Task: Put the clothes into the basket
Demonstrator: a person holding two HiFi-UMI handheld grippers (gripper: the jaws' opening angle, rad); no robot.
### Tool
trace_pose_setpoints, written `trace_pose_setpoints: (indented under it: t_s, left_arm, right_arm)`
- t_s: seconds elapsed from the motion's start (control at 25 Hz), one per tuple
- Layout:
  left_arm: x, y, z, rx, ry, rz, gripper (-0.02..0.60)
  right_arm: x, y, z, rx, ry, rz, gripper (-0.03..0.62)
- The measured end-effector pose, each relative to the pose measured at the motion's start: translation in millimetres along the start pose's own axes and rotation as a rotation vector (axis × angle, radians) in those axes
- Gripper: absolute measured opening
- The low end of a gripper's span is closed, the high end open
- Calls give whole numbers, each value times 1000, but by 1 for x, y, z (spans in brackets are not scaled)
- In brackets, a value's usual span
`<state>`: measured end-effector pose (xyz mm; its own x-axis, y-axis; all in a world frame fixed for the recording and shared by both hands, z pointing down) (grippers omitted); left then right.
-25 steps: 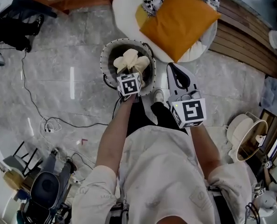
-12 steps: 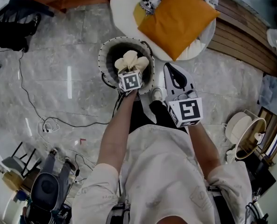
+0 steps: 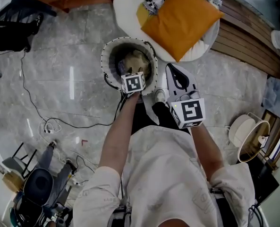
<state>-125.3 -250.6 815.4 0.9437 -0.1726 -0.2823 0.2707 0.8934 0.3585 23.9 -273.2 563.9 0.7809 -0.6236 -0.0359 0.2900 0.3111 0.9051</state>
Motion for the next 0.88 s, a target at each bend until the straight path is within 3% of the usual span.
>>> trace_pose_setpoints:
  t_s: [0.4,0.64,0.88]
  left_arm:
    - [2,42,-42,74,16,-61,198]
    - [16,40,-85,182,44,-30,196]
    - [38,29,-144,341,97,7,192]
  right_arm:
    - [-1,-2,-16,30,-27,-14,-12]
    - [6,-17,-25,60,-24,-56,-12]
    - [15,-33,-47,112,-11,-84,-12]
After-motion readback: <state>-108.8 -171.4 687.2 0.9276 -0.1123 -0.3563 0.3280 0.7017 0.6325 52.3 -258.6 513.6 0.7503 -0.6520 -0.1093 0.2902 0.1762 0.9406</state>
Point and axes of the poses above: the fingertips, and each gripper's own axes: z forward along the fingers, x to its right, y out of its underside, the point moved 5 cm from there along -z, backward along the fingers, and after that the axes turned 7 degrees about -z, right-handed, at the moved point
